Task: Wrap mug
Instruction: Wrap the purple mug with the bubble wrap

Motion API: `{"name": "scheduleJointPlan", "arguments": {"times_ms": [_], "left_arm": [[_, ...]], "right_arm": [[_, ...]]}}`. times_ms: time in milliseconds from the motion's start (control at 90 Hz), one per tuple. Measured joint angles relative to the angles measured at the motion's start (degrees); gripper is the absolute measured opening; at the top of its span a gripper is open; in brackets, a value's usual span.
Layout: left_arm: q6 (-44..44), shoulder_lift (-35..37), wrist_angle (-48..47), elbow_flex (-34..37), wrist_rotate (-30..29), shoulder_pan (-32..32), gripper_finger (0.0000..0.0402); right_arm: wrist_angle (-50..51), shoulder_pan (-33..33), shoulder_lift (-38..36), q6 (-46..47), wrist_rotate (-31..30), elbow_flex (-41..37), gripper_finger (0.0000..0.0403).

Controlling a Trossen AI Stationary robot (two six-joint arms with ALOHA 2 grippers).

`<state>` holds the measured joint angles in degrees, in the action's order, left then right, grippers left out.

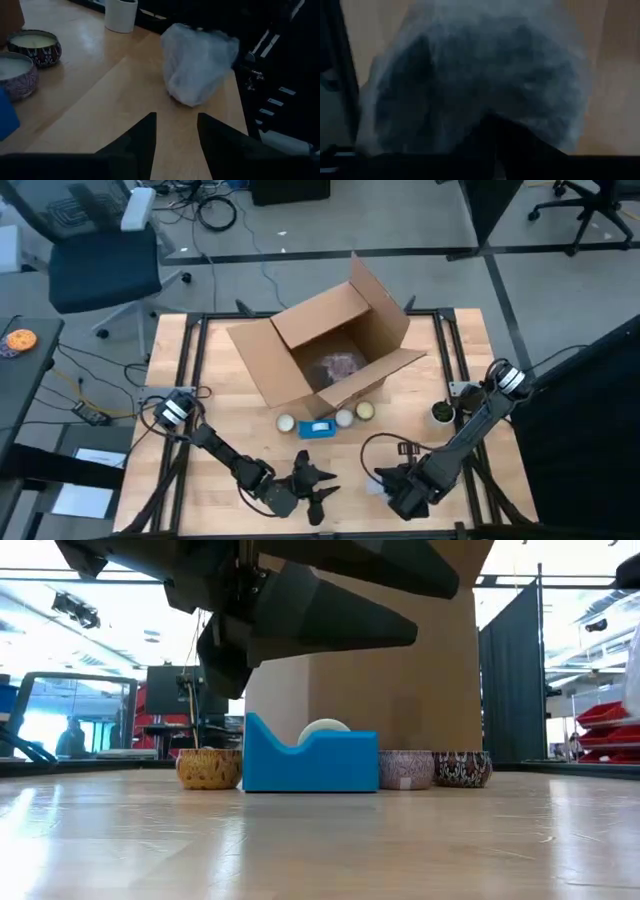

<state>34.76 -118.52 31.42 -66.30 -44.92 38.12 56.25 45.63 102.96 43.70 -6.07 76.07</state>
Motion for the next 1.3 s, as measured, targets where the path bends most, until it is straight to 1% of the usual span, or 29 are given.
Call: {"name": "scheduleJointPlan", "arguments": {"times_ms": [111, 400, 522, 656, 711, 811, 911, 1056, 1211, 1300], "left_arm": [[0.0, 0.0, 0.0, 0.0, 0.0, -0.1, 0.0129], [0.0, 0.0, 0.0, 0.0, 0.0, -0.1, 0.0129], [0.0, 0.0, 0.0, 0.0, 0.0, -0.1, 0.0129], [0.0, 0.0, 0.0, 0.0, 0.0, -0.1, 0.0129], [0.0, 0.0, 0.0, 0.0, 0.0, -0.1, 0.0129], [0.0, 0.0, 0.0, 0.0, 0.0, -0.1, 0.0129], [0.0, 0.0, 0.0, 0.0, 0.0, -0.1, 0.0129], [0.0, 0.0, 0.0, 0.0, 0.1, -0.1, 0.0129], [0.0, 0.0, 0.0, 0.0, 0.1, -0.2, 0.0129], [0.0, 0.0, 0.0, 0.0, 0.1, -0.2, 0.0129]], "right_arm": [[-1.3, 0.0, 0.1, -0.4, 0.1, 0.0, 0.0000], [3.0, 1.2, 0.1, -0.6, 0.1, 5.5, 0.0000], [3.5, 1.5, 0.0, -0.7, 0.0, 6.2, 0.0000], [3.3, 1.5, 0.1, -0.8, -2.5, 6.2, 0.0000], [1.5, 1.5, 0.1, -0.8, -3.6, 5.5, 0.0000], [-2.2, 0.9, 0.1, -0.8, -3.5, 3.3, 0.0000], [-7.0, 0.4, 0.1, -0.8, -2.4, 0.2, 0.0000], [-10.0, -0.1, -0.2, -0.8, -0.5, -2.8, 0.0000], [-11.3, -0.9, -0.2, -1.2, 1.4, -3.1, 0.0000], [-9.6, -1.0, -0.2, -1.6, 2.2, -1.8, 0.0000]]}}
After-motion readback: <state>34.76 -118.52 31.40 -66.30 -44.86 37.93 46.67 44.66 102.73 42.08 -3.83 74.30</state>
